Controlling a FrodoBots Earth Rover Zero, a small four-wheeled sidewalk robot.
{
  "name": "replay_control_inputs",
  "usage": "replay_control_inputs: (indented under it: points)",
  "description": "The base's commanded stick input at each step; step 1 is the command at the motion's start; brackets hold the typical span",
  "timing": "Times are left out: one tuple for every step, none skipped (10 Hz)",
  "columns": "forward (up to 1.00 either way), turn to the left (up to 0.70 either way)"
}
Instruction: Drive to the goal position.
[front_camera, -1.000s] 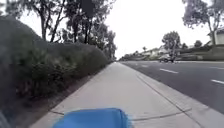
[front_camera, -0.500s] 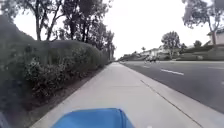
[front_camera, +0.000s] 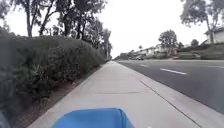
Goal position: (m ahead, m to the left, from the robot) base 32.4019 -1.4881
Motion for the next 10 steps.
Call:
replay_control_inputs:
  points:
    - [1.0, 0.0]
    - [1.0, 0.0]
    - [1.0, 0.0]
    - [1.0, 0.02]
    - [1.0, 0.27]
    - [1.0, 0.27]
    - [1.0, 0.22]
    - [1.0, 0.03]
    - [1.0, 0.0]
    - [1.0, 0.0]
